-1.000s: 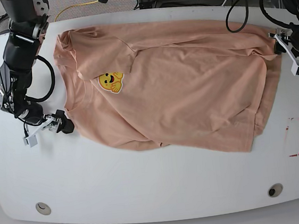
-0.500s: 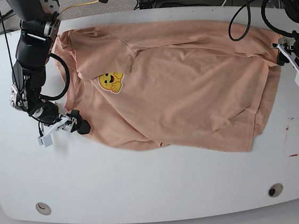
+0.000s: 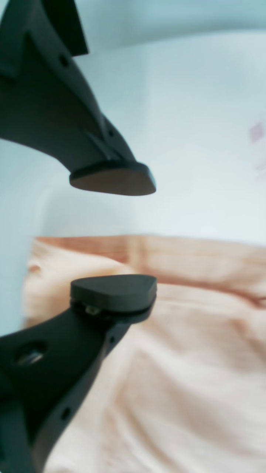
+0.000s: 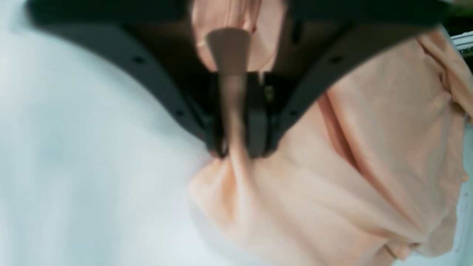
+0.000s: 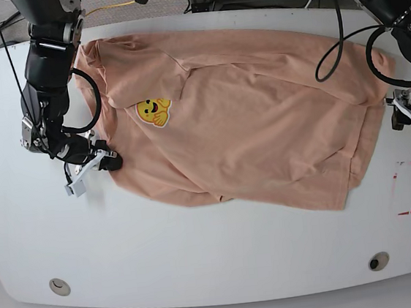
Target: Fold the T-shirt properly
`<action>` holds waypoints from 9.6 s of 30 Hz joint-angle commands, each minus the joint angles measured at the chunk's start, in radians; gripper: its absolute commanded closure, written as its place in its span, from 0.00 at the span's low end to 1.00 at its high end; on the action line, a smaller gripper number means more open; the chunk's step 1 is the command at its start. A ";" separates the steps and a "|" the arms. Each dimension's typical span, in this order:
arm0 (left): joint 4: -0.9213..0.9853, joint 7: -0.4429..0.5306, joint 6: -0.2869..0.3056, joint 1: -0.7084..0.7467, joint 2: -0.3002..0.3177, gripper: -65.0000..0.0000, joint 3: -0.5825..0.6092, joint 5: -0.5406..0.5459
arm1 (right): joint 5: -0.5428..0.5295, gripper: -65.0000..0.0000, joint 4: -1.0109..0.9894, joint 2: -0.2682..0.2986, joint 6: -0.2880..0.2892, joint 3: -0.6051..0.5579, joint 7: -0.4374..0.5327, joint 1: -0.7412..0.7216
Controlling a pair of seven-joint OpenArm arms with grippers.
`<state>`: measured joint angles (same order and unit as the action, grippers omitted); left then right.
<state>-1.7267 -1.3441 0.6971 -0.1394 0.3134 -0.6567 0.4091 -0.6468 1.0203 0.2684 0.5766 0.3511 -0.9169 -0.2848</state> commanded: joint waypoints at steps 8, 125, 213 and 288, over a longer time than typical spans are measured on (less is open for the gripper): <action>-0.002 -0.042 0.001 -0.033 0.013 0.50 -0.058 0.107 | -0.017 1.00 0.018 0.015 0.007 -0.001 0.014 -0.021; 0.816 0.535 -0.093 -0.406 -0.015 1.00 0.295 -0.066 | -0.017 1.00 0.190 0.018 0.007 -0.033 -0.060 -0.086; -0.081 0.186 -0.092 0.364 -0.036 1.00 -0.105 0.221 | -0.336 1.00 0.699 0.139 0.062 0.176 -0.252 0.460; 0.522 0.335 -0.100 -0.187 -0.063 0.36 0.220 -0.089 | -0.334 1.00 0.691 0.064 0.053 0.174 -0.250 0.591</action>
<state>-1.1980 -1.0416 0.5980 -0.2996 0.2436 -0.4362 0.3180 -0.9607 1.6943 0.3157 0.6285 0.5179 -1.1828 0.3119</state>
